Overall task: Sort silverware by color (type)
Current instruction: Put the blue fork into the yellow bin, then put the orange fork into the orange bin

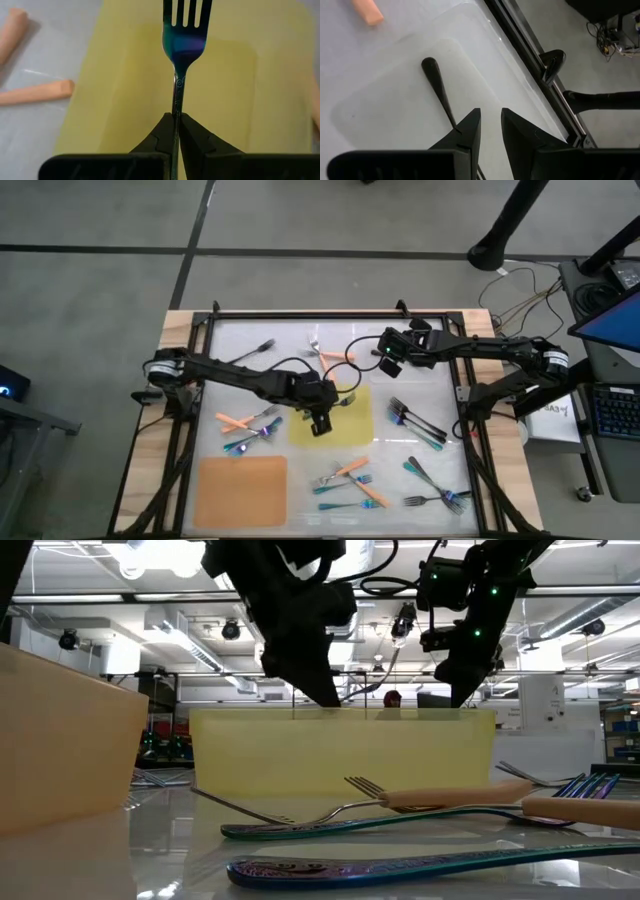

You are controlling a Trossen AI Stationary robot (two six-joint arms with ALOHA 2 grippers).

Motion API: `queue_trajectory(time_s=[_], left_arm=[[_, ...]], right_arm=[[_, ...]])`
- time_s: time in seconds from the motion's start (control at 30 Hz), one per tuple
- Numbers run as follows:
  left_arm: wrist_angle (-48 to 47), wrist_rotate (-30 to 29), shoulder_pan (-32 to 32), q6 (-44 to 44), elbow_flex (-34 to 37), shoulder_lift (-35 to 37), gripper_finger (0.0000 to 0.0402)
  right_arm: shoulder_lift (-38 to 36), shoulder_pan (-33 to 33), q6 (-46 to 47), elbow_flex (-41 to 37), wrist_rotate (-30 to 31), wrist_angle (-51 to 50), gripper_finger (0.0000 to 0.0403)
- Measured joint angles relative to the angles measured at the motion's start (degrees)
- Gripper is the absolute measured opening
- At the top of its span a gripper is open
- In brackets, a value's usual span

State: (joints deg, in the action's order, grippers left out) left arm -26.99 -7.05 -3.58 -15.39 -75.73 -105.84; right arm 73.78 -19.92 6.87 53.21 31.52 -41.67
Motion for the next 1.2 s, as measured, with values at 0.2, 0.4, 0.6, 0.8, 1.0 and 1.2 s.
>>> queue_trajectory(time_s=[0.2, 0.4, 0.6, 0.8, 1.0, 1.2], left_arm=[[-5.5, 0.6, -0.1, 1.8, -2.1, -0.3, 0.0023], [-8.0, 1.8, -0.1, 2.6, -3.8, -0.3, 0.0066], [-13.3, 1.6, 0.0, 4.3, -6.3, -0.3, 0.0097], [-23.8, -6.6, 0.2, 3.7, -9.9, -0.2, 0.0100], [-36.4, -7.0, -1.9, -4.4, -8.9, 1.6, 0.0098], [-47.8, -5.2, -6.1, -13.4, -4.9, 2.7, 0.0092]], right_arm=[[0.0, 0.0, -0.4, 0.0, 0.0, 0.0, 0.0068], [0.0, 0.0, -0.4, 0.0, -0.1, 0.0, 0.0068], [0.0, 0.0, -0.5, 0.0, -0.2, 0.0, 0.0068], [0.0, 0.0, -0.5, 0.0, -0.2, -0.4, 0.0068], [0.0, 0.0, -0.5, 0.0, -0.2, -2.9, 0.0068], [0.0, 0.0, -0.7, 0.0, -0.2, -3.0, 0.0068]])
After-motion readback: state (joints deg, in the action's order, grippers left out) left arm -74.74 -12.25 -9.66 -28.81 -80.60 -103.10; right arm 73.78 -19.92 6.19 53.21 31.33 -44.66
